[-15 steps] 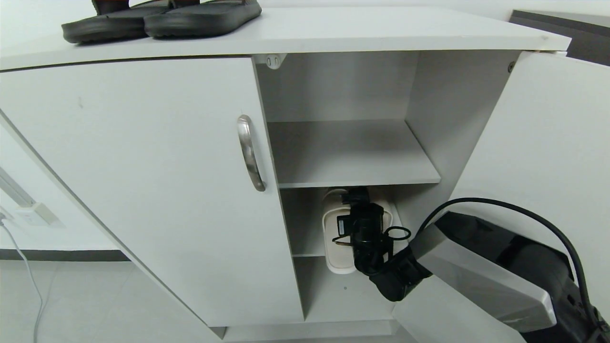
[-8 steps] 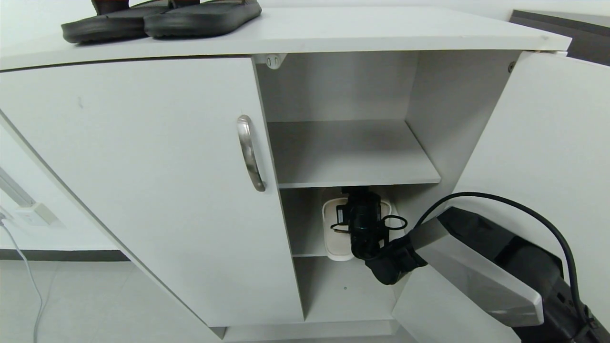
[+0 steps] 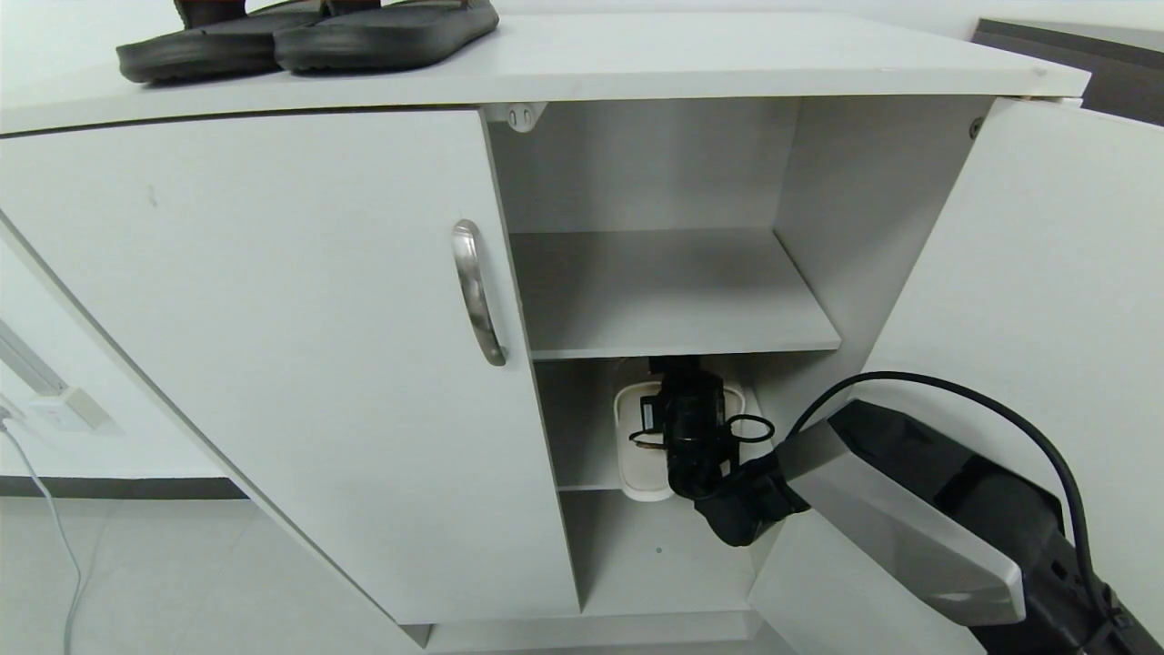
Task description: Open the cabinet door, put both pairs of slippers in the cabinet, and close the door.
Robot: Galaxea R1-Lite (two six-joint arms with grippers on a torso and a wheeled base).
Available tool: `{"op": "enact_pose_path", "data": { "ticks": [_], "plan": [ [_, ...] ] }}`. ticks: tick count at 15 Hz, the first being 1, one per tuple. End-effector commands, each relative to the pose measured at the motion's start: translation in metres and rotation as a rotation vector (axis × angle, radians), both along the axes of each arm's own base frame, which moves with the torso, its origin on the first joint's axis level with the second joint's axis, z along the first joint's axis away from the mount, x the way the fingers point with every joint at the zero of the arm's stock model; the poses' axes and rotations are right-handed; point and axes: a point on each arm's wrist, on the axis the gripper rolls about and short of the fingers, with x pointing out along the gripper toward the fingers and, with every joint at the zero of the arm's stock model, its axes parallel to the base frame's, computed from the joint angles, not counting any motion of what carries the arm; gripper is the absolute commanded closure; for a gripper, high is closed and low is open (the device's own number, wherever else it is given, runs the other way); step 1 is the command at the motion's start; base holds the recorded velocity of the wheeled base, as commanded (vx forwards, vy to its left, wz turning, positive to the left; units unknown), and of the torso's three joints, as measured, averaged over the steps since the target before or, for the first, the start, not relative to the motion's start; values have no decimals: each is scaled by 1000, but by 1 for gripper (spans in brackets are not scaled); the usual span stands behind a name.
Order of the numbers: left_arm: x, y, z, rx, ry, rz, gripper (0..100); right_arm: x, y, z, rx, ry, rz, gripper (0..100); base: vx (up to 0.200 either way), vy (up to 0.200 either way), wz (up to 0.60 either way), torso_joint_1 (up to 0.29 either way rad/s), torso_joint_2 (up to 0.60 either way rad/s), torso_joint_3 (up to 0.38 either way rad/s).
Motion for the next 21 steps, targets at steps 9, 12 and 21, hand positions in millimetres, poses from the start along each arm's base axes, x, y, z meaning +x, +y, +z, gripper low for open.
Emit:
{"op": "enact_pose_path", "data": {
  "ticks": [9,12,21],
  "plan": [
    [0,0,0,-2,2,-1,100,-34,-4,5,-43,44,35,0,0,0,0,0,0,0],
    [0,0,0,1,1,-1,100,-62,-10,14,-39,41,64,0,0,0,0,0,0,0],
    [0,0,0,-3,2,1,100,-150,-47,34,-31,44,149,0,0,0,0,0,0,0]
  ]
}}
